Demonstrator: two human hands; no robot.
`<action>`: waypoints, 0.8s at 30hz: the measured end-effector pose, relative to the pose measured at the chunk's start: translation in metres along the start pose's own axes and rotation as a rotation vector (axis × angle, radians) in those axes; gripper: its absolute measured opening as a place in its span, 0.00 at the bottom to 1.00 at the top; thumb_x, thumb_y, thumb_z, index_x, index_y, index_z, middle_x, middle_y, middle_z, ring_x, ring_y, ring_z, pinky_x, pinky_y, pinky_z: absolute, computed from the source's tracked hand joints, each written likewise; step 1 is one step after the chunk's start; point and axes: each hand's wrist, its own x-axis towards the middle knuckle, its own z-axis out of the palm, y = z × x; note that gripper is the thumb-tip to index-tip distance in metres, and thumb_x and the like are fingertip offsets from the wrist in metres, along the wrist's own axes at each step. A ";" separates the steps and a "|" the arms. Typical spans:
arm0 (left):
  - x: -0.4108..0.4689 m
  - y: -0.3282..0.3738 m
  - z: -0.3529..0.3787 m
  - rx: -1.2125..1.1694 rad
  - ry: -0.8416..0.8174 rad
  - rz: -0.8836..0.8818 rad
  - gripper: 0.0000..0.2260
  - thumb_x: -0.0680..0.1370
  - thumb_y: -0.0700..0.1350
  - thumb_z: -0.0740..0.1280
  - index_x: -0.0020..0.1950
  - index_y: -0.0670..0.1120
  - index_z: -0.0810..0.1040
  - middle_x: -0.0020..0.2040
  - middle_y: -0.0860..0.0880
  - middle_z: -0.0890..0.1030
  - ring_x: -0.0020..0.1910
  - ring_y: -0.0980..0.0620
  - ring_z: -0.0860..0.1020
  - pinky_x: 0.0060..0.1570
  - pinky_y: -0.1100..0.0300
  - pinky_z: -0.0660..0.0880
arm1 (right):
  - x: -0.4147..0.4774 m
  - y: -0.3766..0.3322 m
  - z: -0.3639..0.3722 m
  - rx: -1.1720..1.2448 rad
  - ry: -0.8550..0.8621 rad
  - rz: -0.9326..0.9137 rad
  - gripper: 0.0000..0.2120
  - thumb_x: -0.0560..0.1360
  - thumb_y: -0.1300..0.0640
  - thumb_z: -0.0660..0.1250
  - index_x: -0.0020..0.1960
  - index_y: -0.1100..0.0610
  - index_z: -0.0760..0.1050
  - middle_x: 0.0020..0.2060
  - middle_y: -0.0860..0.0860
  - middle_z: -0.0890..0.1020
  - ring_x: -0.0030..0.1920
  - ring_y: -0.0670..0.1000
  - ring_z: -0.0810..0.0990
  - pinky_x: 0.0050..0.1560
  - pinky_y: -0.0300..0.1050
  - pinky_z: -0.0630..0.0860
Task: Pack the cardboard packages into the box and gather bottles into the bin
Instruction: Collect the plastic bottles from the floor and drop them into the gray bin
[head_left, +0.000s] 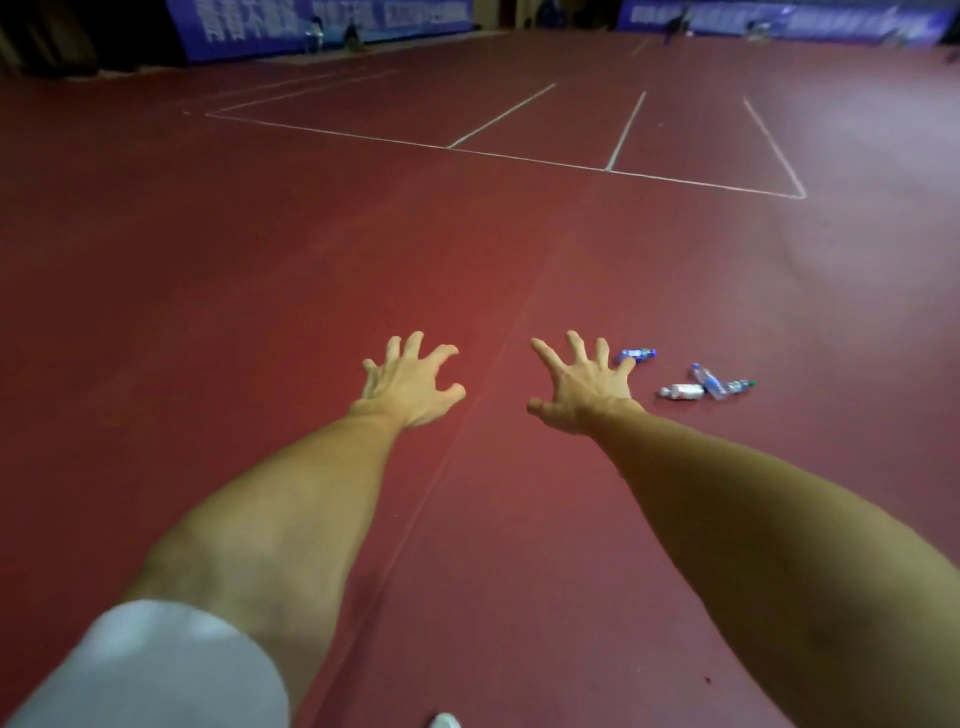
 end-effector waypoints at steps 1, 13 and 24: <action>0.021 0.015 0.001 0.008 -0.003 0.039 0.27 0.78 0.60 0.60 0.77 0.62 0.60 0.81 0.45 0.52 0.79 0.41 0.49 0.71 0.34 0.55 | 0.012 0.018 0.002 0.012 0.008 0.039 0.40 0.76 0.32 0.59 0.80 0.39 0.41 0.80 0.54 0.48 0.77 0.65 0.50 0.70 0.72 0.57; 0.212 0.248 0.043 0.126 -0.026 0.414 0.28 0.79 0.61 0.59 0.78 0.60 0.58 0.80 0.44 0.52 0.79 0.43 0.50 0.71 0.37 0.58 | 0.091 0.255 0.045 0.081 0.024 0.366 0.34 0.75 0.36 0.60 0.77 0.40 0.50 0.75 0.54 0.58 0.73 0.64 0.59 0.65 0.67 0.62; 0.348 0.481 0.099 0.098 -0.074 0.461 0.30 0.78 0.62 0.59 0.79 0.60 0.55 0.81 0.45 0.51 0.79 0.44 0.49 0.69 0.36 0.59 | 0.183 0.484 0.093 0.062 -0.052 0.374 0.37 0.75 0.35 0.60 0.78 0.41 0.48 0.77 0.55 0.53 0.73 0.64 0.56 0.66 0.68 0.61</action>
